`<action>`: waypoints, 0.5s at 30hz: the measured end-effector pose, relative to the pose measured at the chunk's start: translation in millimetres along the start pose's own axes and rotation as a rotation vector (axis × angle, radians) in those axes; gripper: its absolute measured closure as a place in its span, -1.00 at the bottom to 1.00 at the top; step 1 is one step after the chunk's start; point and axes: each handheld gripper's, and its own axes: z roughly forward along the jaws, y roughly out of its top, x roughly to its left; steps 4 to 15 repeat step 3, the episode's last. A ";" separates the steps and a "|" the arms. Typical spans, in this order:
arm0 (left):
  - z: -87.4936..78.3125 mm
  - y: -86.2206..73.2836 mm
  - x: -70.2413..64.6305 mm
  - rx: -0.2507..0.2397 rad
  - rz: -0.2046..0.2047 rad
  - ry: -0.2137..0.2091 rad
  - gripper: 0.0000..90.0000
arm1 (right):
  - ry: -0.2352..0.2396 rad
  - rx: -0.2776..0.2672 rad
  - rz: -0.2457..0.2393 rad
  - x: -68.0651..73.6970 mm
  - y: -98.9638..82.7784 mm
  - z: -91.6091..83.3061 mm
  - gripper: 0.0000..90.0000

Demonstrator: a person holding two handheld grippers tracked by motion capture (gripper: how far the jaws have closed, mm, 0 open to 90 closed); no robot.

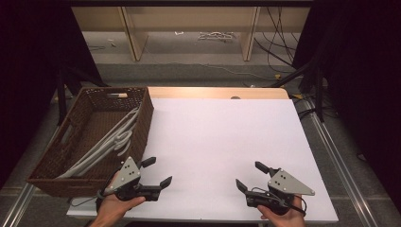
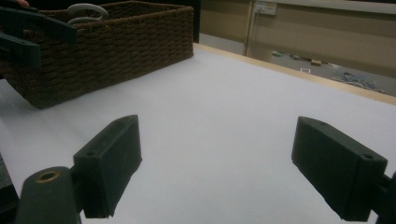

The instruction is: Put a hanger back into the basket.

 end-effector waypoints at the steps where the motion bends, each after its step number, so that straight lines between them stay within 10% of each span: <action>1: 0.0 0.1 0.3 0.001 0.002 -0.001 -0.64 | 0.002 0.004 -0.002 -0.2 0.2 -0.4 -0.63; 15: 0.1 0.1 0.5 -0.001 0.000 -0.001 -0.64 | 0.002 0.001 -0.002 0.0 0.0 0.0 -0.63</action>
